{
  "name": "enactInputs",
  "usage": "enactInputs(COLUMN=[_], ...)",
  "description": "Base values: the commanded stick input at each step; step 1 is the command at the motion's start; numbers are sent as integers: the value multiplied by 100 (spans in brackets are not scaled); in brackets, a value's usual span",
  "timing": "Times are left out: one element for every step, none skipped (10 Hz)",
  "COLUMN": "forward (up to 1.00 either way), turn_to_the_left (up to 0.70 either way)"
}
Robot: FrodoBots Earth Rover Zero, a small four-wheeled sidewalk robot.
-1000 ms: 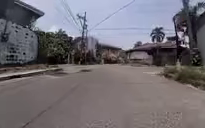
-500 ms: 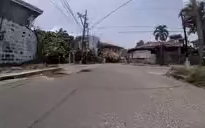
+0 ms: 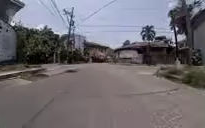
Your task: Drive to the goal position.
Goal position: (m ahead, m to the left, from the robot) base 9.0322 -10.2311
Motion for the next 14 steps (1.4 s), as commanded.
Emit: enactInputs(forward=[100,100,100,100,100,100,100,100,100,100,100,100,100,100], turn_to_the_left=[0,0,0,0,0,0,0,0,0,0,0,0,-1,-7])
